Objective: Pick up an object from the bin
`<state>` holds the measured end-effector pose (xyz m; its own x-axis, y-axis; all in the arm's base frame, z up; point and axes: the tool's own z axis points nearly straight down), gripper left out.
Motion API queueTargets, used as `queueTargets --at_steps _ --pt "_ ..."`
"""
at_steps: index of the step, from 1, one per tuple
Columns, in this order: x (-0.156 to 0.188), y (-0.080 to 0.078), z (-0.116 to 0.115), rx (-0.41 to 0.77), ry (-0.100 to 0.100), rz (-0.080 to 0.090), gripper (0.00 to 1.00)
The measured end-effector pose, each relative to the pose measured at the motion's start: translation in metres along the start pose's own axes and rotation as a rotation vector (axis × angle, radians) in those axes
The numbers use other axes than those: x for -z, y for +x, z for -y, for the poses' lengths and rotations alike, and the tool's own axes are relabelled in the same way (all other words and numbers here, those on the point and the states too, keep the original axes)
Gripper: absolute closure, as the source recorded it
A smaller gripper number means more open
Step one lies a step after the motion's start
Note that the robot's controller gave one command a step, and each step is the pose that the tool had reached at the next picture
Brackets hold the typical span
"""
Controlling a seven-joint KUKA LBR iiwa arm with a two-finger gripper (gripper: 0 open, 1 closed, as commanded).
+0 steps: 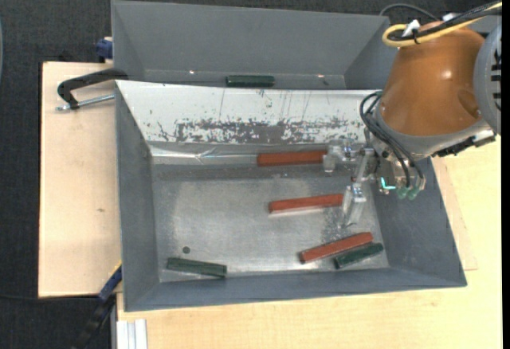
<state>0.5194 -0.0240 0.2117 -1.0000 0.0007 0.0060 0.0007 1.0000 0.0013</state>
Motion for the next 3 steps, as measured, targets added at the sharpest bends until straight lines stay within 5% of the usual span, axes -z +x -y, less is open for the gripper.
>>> queueTargets --at_steps 1,2,3 --pt "0.004 -0.002 0.0 0.001 0.001 0.008 0.0" --pt "-0.067 -0.023 -0.004 -0.006 0.0 0.013 0.0" --pt "-0.101 -0.026 -0.004 -0.013 0.0 0.005 0.0"
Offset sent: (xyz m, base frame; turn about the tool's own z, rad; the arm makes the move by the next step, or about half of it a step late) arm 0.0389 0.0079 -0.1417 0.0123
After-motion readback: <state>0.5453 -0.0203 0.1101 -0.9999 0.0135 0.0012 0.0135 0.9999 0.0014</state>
